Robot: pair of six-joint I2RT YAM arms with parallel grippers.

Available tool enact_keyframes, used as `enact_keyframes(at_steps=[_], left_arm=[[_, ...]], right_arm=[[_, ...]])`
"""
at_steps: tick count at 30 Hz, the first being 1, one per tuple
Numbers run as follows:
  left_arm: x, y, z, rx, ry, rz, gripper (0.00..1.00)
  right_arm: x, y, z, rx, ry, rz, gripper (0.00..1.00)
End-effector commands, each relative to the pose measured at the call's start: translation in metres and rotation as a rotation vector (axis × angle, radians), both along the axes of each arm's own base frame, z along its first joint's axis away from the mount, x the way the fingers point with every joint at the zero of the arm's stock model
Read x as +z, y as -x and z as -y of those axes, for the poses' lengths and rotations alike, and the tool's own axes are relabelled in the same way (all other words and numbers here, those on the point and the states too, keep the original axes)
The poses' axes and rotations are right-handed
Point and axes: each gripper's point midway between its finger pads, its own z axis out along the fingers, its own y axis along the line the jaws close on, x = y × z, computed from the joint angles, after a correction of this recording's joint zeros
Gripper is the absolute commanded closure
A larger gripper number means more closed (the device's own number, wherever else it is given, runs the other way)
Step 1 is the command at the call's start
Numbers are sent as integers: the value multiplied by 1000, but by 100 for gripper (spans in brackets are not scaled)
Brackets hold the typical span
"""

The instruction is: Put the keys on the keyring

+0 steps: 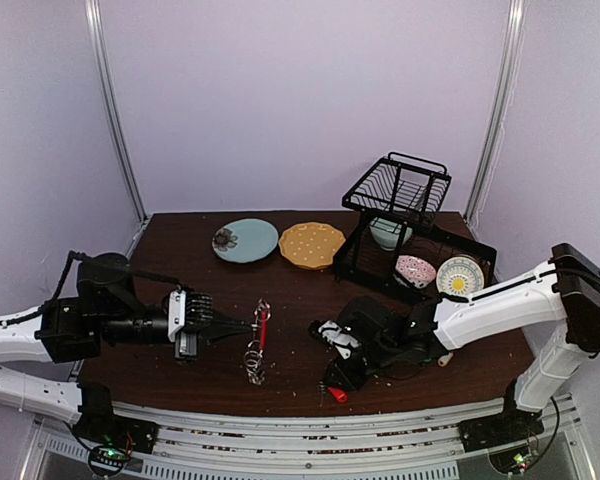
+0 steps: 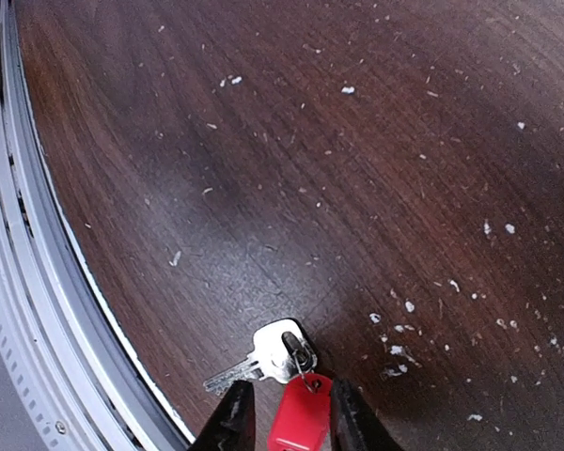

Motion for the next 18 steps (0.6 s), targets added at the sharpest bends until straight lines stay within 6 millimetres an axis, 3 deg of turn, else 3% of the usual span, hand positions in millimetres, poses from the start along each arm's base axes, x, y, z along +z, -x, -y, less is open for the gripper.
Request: enact_keyframes(at_steps=[1, 11, 18], left_arm=[[14, -5, 1, 18, 39, 40, 100], [12, -5, 1, 18, 31, 40, 100], [12, -6, 0, 23, 31, 43, 100]], right_arm=[[-13, 3, -3, 30, 28, -26, 75], [-8, -4, -3, 16, 25, 10, 100], [2, -8, -6, 17, 11, 41, 100]])
